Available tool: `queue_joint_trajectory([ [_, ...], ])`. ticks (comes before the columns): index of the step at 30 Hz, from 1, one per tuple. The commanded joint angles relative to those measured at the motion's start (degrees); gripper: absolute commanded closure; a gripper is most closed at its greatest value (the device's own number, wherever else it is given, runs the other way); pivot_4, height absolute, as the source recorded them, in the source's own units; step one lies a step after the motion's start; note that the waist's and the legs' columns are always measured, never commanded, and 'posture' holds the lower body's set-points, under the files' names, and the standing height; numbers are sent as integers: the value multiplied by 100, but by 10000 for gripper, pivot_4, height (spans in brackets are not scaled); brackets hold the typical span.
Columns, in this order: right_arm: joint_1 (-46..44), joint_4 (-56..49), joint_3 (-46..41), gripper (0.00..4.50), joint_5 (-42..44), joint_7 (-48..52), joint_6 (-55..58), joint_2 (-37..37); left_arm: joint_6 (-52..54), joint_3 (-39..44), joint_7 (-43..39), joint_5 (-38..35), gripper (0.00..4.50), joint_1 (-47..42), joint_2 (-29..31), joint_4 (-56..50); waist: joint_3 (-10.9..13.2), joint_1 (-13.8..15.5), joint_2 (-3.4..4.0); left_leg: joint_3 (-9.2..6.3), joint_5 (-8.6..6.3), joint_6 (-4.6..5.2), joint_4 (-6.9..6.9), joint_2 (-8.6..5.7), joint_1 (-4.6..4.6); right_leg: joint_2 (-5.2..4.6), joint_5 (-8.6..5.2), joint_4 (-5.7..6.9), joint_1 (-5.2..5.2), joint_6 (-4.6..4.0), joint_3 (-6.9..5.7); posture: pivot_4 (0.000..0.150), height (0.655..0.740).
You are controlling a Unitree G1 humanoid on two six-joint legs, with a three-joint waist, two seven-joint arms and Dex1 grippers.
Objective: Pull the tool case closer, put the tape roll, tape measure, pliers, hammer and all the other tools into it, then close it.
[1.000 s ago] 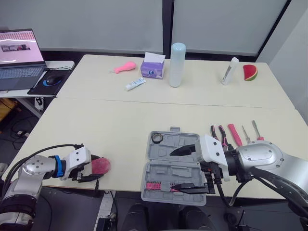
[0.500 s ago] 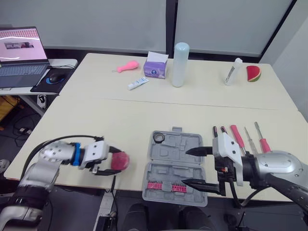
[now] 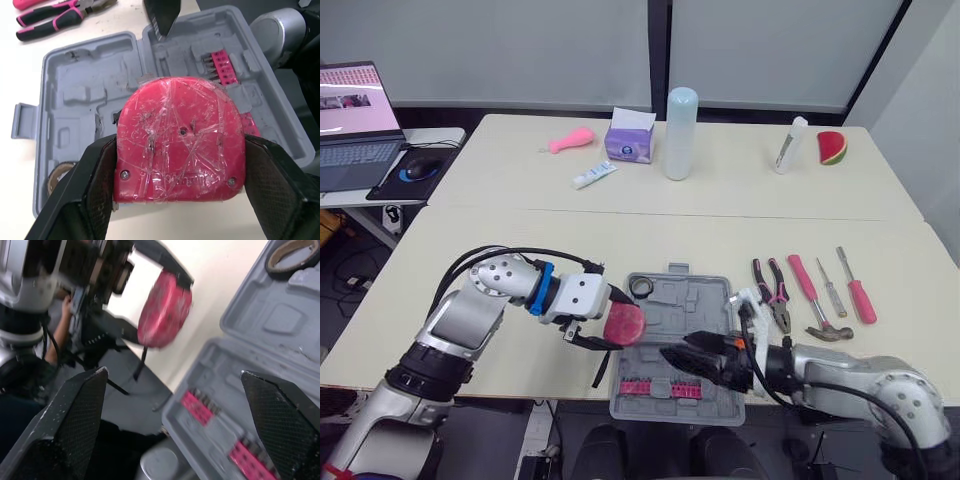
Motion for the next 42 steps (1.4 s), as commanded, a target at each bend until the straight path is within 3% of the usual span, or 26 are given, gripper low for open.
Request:
queue_joint_trajectory([
  [1, -197, 237, 143, 0, 822, -455, -282, 121, -43, 29, 67, -141, 12791, 115, -5, -355, 0, 17, 0, 0, 0, 0, 0, 1, 0, 0, 0, 0, 0, 0, 0, 1500, 6921],
  [12, -662, 784, 661, 0, 1104, -679, -383, 368, 94, 97, 435, -254, 12796, 281, -148, -582, 0, 32, 1, -2, 0, 0, 0, 1, -8, -6, 0, 1, -8, 0, -1, 1500, 6921],
  [15, -708, 852, 682, 6534, 1096, -664, -418, 423, 72, 86, 474, -263, 12798, 281, -173, -553, 0, 31, 1, -2, 0, 0, 0, 2, -10, -6, 0, 2, -11, 0, 0, 1500, 6921],
  [19, -728, 899, 668, 19576, 1101, -659, -436, 469, 30, 69, 530, -288, 12801, 288, -199, -531, 0, 31, 1, -2, 0, 0, 0, 2, -12, -6, 0, 2, -13, 0, -1, 1500, 6921],
  [27, -728, 955, 663, 35771, 1172, -678, -436, 496, -27, 69, 680, -310, 12885, 394, -288, -567, 0, 32, 1, -2, 0, 0, 1, 2, -27, -7, 0, 6, -31, 0, 0, 1500, 6921],
  [37, -614, 916, 617, 36296, 1396, -751, -479, 346, -38, 117, 818, -384, 12911, 489, -324, -570, 0, 32, 1, -7, 1, 0, 17, 2, -61, -8, 0, 12, -56, 0, -6, 1500, 6921],
  [41, -438, 725, 453, 37237, 1726, -834, -542, -11, 130, 293, 697, -662, 135, 505, -209, -570, 0, 35, 1, -12, 0, 0, 21, 1, -65, -10, 0, 12, -57, 0, -10, 1500, 6921],
  [42, -370, 646, 407, 37240, 1857, -881, -588, -127, 217, 378, 636, -811, 0, 518, -160, -565, 0, 35, 1, -13, 0, 0, 21, 1, -66, -10, 0, 12, -57, 0, -11, 1500, 6921],
])
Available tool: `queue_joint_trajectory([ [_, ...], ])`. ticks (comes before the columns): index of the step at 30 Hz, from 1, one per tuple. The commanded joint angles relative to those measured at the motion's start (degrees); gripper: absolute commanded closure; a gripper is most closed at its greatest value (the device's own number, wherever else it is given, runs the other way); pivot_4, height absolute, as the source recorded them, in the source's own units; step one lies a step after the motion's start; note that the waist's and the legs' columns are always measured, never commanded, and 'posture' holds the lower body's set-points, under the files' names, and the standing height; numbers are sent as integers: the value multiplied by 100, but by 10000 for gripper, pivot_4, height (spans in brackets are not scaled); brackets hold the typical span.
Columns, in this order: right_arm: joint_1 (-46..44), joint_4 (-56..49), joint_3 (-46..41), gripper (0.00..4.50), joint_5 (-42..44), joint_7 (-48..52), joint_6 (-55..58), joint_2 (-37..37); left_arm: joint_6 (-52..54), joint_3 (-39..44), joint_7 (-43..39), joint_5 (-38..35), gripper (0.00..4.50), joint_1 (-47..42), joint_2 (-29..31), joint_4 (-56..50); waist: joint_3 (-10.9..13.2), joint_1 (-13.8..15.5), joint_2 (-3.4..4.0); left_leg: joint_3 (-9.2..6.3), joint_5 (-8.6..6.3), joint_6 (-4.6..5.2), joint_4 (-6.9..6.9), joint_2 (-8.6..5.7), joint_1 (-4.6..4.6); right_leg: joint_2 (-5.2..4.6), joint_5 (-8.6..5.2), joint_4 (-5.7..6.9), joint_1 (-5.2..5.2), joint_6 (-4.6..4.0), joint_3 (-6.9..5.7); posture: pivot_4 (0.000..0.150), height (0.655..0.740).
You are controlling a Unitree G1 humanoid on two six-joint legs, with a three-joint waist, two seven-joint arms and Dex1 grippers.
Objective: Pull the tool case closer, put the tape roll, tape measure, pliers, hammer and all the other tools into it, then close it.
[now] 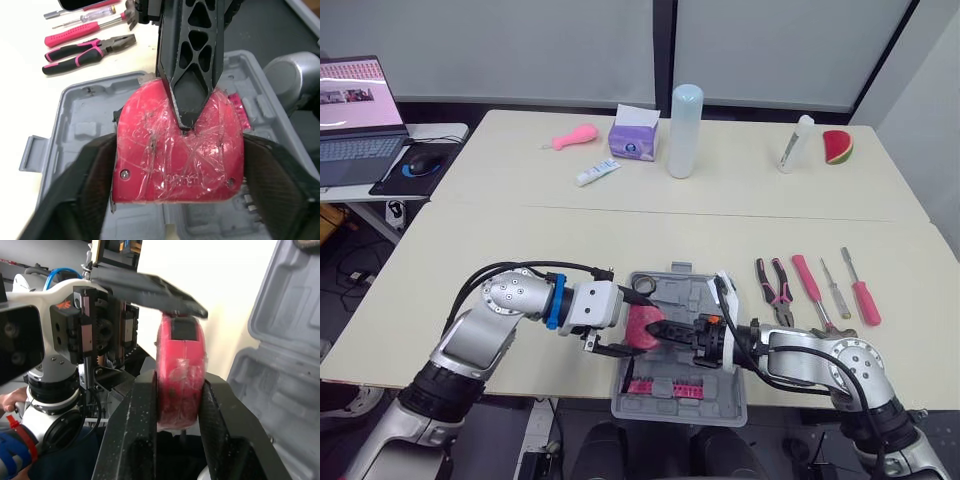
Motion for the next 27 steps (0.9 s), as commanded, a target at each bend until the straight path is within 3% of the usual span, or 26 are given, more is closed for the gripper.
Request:
queue_joint_trajectory([
  [1, 187, -455, -254, 37240, 587, -81, -171, -337, 211, 404, -152, -471, 0, 44, 201, -155, 0, 0, 0, -2, 0, 0, 0, 0, 0, 0, 0, 0, 0, 0, -1, 1500, 6921],
  [6, 984, -1206, -912, 37240, 729, 188, -426, -1120, 254, 697, -596, -869, 0, 336, 613, -209, 1, 3, 1, -4, 0, 0, -1, 0, -1, 0, 0, -1, 0, 0, -3, 1500, 6921],
  [11, 2410, -1712, -2269, 37240, 729, 1151, -539, -2438, 337, 739, -800, -1184, 0, 494, 653, -492, 2, 62, 2, -7, 0, 0, 2, -8, -5, -6, 0, -10, 8, 0, -6, 1500, 6921],
  [19, 4321, -1050, -4155, 37240, 729, 2327, 340, -4034, 466, 647, -679, -1324, 0, 623, 482, -865, 1, 24, 3, -11, 0, 0, -1, 3, 27, 27, 0, -29, 55, 0, 8, 1500, 6921],
  [23, 4428, -709, -4129, 37240, 701, 2211, 574, -4324, 535, 591, -599, -1328, 0, 645, 411, -1006, 1, 26, 3, -13, 0, 0, -5, 0, 42, 44, 0, -41, 78, 0, 22, 1500, 6921],
  [27, 3633, -377, -3146, 37240, 115, 2017, 452, -4092, 608, 533, -516, -1354, 0, 758, 356, -1225, 2, 10, 4, -31, 0, 0, -5, 1, 40, 51, 0, -69, 95, 0, 26, 1500, 6921],
])
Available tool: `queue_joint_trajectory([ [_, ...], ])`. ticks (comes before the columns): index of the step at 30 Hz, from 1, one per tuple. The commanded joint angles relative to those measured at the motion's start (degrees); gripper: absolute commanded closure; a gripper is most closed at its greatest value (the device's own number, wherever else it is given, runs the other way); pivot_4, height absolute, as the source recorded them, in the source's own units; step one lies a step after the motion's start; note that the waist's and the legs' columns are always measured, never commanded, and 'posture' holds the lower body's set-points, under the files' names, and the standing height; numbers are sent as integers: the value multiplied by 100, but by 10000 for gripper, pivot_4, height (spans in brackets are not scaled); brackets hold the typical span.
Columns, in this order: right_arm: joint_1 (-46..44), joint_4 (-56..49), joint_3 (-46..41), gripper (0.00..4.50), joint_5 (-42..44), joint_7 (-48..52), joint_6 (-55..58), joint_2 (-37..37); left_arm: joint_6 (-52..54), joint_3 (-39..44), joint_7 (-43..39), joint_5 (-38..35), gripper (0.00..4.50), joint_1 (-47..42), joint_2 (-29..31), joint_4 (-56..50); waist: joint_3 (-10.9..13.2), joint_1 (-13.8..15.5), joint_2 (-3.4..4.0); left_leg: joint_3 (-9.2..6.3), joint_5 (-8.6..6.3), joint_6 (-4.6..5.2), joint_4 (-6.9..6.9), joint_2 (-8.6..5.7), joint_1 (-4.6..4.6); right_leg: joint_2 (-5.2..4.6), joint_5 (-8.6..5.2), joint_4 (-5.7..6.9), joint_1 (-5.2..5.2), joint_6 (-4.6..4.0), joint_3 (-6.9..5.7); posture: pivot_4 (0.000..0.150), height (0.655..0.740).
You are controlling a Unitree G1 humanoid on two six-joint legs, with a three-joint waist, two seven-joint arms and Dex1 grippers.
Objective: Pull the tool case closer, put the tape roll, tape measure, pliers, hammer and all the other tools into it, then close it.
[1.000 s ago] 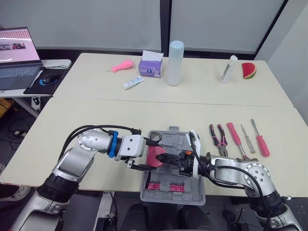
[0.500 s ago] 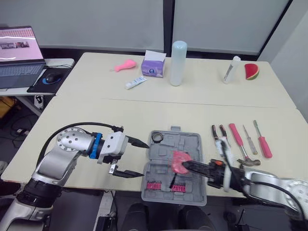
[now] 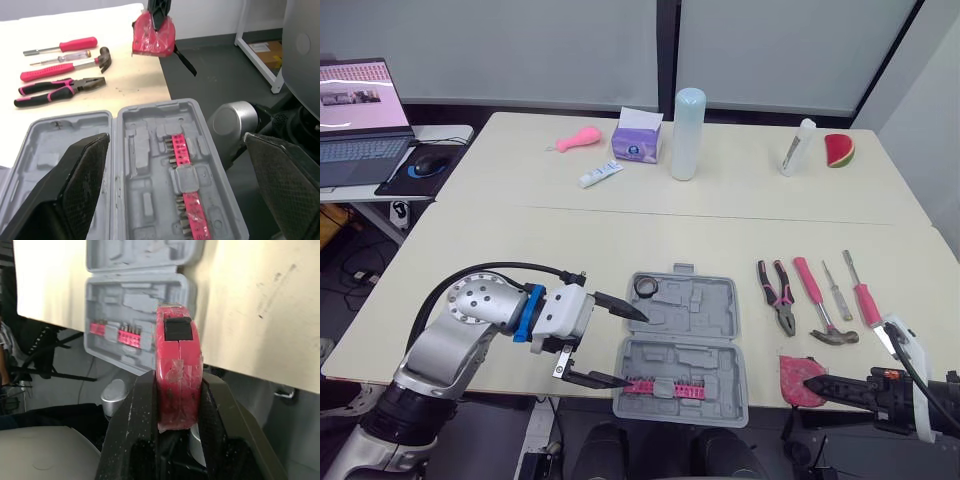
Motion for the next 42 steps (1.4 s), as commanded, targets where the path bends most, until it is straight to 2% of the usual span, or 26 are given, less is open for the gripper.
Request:
queue_joint_trajectory([
  [1, -593, 234, 748, 37240, -504, -135, -81, 294, 11, -39, 71, -73, 0, 86, -31, -314, 1, 1, 1, -7, 0, -1, 0, -2, -2, 0, 0, -4, 2, 0, 3, 1500, 6921],
  [6, -1337, 643, 1405, 37240, -1159, -158, 52, 784, 27, -105, 173, -21, 0, 83, -99, -349, 8, 23, 19, -26, 1, -2, 2, -14, -13, 0, 0, -12, 9, 0, 2, 1500, 6921],
  [11, -1741, 933, 1684, 37240, -1743, -72, 214, 1136, 13, -169, 262, 37, 0, 95, -156, -349, 9, 33, 19, -32, 1, -2, 2, -15, -16, -2, 0, -15, 9, 0, -2, 1500, 6921],
  [24, -2073, 1277, 1616, 37240, -2033, -180, 689, 1661, -14, -273, 364, 123, 0, 34, -298, -272, 7, 25, 21, -35, 1, -1, 2, -8, -14, -2, 0, -12, 11, 0, -4, 1500, 6921],
  [25, -2073, 1292, 1591, 29883, -2062, -192, 706, 1686, -24, -276, 361, 136, 0, 33, -306, -257, 7, 25, 22, -36, 1, -1, 2, -8, -14, -2, 0, -12, 11, 0, -5, 1500, 6921],
  [28, -2075, 1310, 1512, 24601, -2120, -254, 742, 1754, -42, -279, 357, 158, 0, 37, -322, -239, 7, 29, 22, -36, 1, -1, 3, -10, -15, -2, 0, -12, 11, 0, -4, 1500, 6921],
  [34, -1563, 1149, 670, 11239, -1830, -233, 935, 1346, -82, -268, 341, 195, 0, 33, -360, -147, 7, 41, 26, -34, 1, -1, 3, -14, -16, -3, 0, -13, 11, 0, -4, 1500, 6921],
  [37, -1297, 935, 339, 1903, -1869, -177, 964, 1219, -112, -265, 334, 208, 0, 26, -373, -88, 7, 57, 26, -35, 1, -1, 2, -12, -17, -2, 0, -13, 11, 0, -4, 1500, 6921],
  [40, -1069, 688, 34, 908, -1954, 17, 996, 1115, -144, -276, 321, 226, 0, 5, -393, -35, 5, 54, 32, -34, 1, -1, 2, -10, -15, -2, 0, -13, 11, 0, -3, 1500, 6921],
  [42, -998, 337, -126, 908, -2362, 405, 826, 1041, -172, -289, 307, 244, 0, -14, -407, 0, 5, 54, 32, -34, 1, -1, 2, -10, -15, -2, 0, -13, 11, 0, -3, 1500, 6921],
])
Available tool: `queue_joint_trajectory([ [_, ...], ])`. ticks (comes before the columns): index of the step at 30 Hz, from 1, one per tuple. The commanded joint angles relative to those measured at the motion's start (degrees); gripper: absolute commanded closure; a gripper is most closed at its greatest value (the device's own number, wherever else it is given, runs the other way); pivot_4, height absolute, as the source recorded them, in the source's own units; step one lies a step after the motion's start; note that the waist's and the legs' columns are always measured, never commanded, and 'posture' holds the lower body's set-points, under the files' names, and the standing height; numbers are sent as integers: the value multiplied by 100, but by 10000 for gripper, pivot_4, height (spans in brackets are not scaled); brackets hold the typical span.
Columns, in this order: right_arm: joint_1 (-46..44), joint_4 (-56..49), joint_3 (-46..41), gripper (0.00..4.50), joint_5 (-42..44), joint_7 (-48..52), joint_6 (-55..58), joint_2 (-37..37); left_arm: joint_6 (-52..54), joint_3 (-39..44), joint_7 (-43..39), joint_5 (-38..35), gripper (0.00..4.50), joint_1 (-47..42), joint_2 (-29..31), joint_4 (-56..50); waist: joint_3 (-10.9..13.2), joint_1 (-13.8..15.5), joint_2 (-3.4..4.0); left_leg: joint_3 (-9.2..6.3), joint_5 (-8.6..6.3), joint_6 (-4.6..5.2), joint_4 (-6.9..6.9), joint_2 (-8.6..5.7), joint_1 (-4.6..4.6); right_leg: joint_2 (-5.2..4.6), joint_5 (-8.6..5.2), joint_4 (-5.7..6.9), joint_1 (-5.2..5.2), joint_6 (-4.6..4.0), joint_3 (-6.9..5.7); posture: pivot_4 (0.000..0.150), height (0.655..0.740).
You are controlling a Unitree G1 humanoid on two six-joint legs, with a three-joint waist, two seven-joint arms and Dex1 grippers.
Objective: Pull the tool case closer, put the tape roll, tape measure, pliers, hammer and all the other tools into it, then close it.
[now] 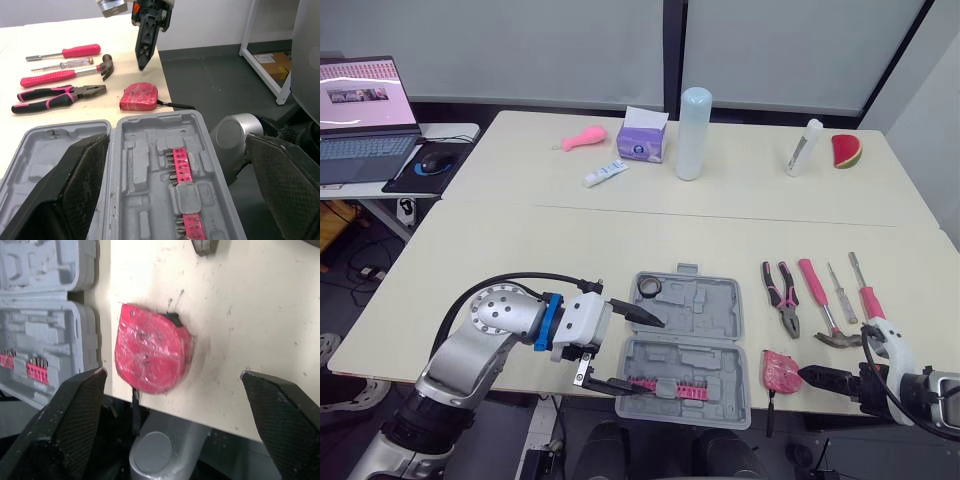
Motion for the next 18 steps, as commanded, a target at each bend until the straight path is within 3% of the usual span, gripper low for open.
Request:
queue_joint_trajectory([
  [1, 126, -791, -367, 908, -757, 790, -322, -259, -147, -40, -25, 23, 0, -71, -43, -33, 0, 0, 2, 1, 0, 0, 0, -1, 0, 0, 0, 0, 0, 0, 1, 1500, 6921],
  [5, 1037, -1995, 219, 908, -3711, 2617, -2457, -960, -204, -86, -66, 49, 0, -95, -62, -22, -3, 24, 18, -2, 0, 0, -1, -6, 1, 3, 0, -2, -1, 1, -2, 1500, 6921],
  [10, 1592, -1413, 1160, 908, -6644, 3626, -5612, -926, -254, -150, -129, 61, 0, -128, -79, -24, -3, 68, 10, -6, 1, -2, 2, -7, 0, 19, 0, -9, 1, 1, -5, 1500, 6921],
  [13, 1369, -937, 1507, 908, -7363, 3983, -6687, -684, -293, -178, -173, 71, 0, -167, -95, 3, -3, 66, 11, -1, 8, -15, 5, -8, 1, 17, 0, -8, 2, 1, -1, 1500, 6921],
  [18, 730, -578, 1905, 908, -7583, 4397, -6767, -327, -326, -232, -168, 91, 0, -205, -112, 38, -3, 49, 12, -2, 11, -20, 6, -1, 5, 22, 0, 0, 6, 0, -1, 1500, 6921],
])
